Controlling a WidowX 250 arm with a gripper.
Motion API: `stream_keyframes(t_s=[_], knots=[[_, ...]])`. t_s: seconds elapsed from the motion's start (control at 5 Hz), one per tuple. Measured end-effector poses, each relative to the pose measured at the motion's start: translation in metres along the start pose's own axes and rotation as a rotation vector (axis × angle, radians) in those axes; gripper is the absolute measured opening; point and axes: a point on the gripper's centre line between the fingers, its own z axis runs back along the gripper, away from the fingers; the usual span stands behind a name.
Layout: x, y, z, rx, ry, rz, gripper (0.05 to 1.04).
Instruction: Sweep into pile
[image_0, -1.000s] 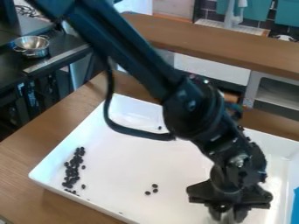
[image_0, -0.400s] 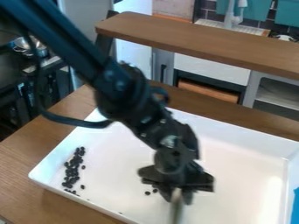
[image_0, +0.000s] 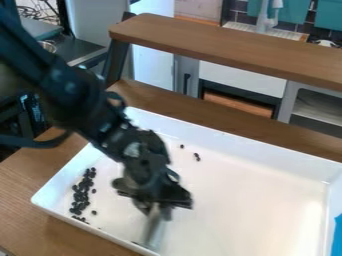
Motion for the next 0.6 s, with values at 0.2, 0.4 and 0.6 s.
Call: stream_keyframes(t_s=[0.2, 0.4, 0.6], knots=[[-0.001, 0.033, 0.011, 0.014, 0.018, -0.040, 0.351], [0.004, 0.063, 0.013, 0.073, 0.006, -0.032, 0.351], [0.013, 0.078, 0.017, 0.148, -0.008, -0.038, 0.351]])
